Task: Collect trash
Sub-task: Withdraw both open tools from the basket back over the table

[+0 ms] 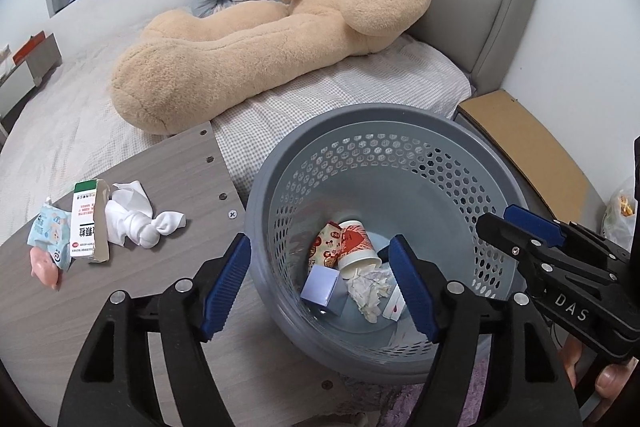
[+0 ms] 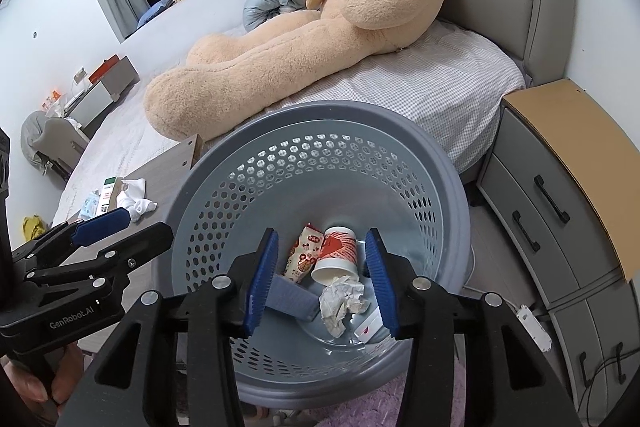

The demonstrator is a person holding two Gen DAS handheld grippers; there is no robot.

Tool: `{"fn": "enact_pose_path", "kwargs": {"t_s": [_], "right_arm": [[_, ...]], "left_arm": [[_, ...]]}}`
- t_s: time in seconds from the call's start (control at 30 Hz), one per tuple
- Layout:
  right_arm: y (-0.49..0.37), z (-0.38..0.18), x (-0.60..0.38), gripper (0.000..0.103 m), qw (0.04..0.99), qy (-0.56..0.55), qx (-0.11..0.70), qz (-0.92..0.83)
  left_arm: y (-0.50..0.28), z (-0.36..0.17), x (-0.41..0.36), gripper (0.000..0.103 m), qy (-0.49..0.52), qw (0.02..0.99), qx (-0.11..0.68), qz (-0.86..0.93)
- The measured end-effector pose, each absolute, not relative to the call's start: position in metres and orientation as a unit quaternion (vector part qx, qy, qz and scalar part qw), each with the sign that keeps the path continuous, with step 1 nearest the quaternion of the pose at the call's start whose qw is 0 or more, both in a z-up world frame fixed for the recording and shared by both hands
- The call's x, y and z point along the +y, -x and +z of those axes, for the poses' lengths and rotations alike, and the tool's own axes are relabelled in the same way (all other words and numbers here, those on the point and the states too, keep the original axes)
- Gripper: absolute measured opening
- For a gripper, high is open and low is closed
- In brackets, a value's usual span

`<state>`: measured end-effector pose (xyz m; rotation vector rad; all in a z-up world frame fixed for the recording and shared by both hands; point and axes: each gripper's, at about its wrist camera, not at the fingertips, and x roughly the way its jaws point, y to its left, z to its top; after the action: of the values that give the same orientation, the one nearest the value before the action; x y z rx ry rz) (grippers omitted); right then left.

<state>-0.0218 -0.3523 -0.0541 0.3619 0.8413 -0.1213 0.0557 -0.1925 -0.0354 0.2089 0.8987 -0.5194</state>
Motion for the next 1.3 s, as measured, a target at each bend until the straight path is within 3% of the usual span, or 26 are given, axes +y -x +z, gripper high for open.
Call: {"fn": "enact_pose_path", "kwargs": {"t_s": [0.57,1.3], "right_arm": [[0.037,-0.045,-0.333,0.051,0.901,-0.167,0.397,-0.057],[0.02,-0.039,-0.262,0.063,0.907,-0.133,0.399,-0.001]], "left_arm": [[-0.043,-0.022,-0.167,0.089,-0.083,0.88,0.407,-0.231],[-0.046,-0.026,-0.063,0.093,-0.037,0.907,0.398,-0.135]]}}
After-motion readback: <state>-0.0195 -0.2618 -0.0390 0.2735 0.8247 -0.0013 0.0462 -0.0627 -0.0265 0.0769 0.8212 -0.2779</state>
